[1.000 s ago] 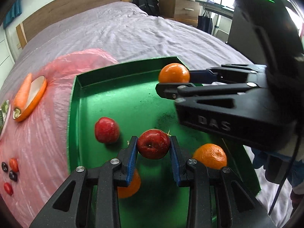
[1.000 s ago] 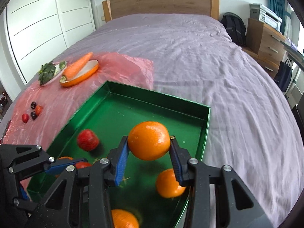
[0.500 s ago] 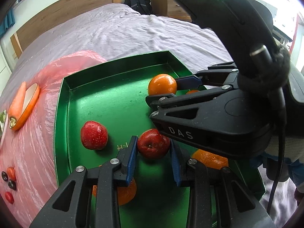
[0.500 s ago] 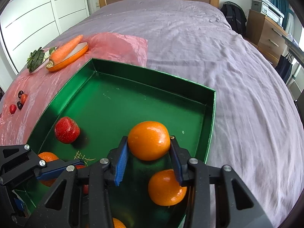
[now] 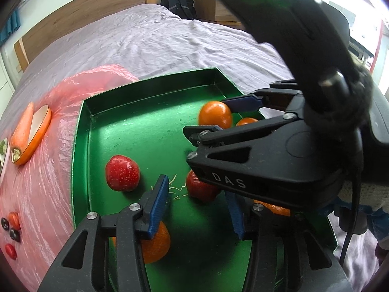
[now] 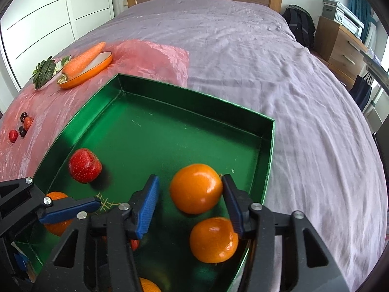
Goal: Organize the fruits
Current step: 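Open the right tool to drop the orange into the tray while the left tool releases the apple, then withdraw both open tools up and away from the green tray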
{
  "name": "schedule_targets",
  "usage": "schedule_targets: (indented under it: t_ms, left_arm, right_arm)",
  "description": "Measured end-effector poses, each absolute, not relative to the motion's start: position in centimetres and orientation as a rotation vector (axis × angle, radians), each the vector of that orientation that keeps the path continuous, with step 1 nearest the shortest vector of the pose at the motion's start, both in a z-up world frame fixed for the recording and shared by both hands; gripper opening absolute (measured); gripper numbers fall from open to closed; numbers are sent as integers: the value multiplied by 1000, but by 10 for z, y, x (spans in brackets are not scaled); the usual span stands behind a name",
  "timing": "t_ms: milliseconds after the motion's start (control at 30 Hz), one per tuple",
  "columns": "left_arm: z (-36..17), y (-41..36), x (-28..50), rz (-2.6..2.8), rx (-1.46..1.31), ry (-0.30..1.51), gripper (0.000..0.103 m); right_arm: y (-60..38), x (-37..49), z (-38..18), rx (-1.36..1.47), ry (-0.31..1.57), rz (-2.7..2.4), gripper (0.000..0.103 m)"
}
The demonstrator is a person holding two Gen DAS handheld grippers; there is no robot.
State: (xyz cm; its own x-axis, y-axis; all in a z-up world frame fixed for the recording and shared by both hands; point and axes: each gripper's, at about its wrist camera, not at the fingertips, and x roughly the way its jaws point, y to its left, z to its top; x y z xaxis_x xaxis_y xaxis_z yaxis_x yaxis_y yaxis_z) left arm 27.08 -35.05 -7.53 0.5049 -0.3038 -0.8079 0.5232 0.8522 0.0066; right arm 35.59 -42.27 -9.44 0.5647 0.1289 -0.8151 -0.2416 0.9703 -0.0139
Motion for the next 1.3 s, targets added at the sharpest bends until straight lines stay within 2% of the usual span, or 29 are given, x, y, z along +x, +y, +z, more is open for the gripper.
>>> schedule_targets:
  t_ms: [133,667,1033,1300]
  left_arm:
    - [-63,-343,268,-503,241,908,47]
    - [-8,-300,237,-484,176,842,47]
    - [-3,-258,203,-415,141,862,47]
    - [8,-226,168,-361,101,847,49]
  right_arm:
    - [-421,351,-85,-139,926,207,103]
    - [-424,292,-35,-98,874,157,103]
    - [-425,227,-16,-58,789,28,103]
    - [-421,170,-10,71,723,-69,103]
